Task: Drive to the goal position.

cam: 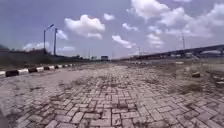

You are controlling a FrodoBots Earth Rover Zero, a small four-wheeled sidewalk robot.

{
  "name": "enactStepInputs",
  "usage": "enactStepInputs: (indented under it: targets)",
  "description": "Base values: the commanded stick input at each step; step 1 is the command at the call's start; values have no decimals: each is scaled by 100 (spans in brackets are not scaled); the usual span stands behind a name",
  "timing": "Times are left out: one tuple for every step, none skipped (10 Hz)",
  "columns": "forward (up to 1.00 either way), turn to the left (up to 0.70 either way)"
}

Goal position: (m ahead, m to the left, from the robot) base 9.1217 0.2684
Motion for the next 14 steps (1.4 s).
enactStepInputs:
  targets:
    - [100, 0]
    - [100, 0]
    - [100, 0]
    - [100, 0]
    - [100, 0]
    - [100, 0]
    - [100, 0]
    - [100, 8]
    - [100, 31]
    - [100, 40]
    - [100, 40]
    - [100, 26]
    - [100, 13]
    - [100, 0]
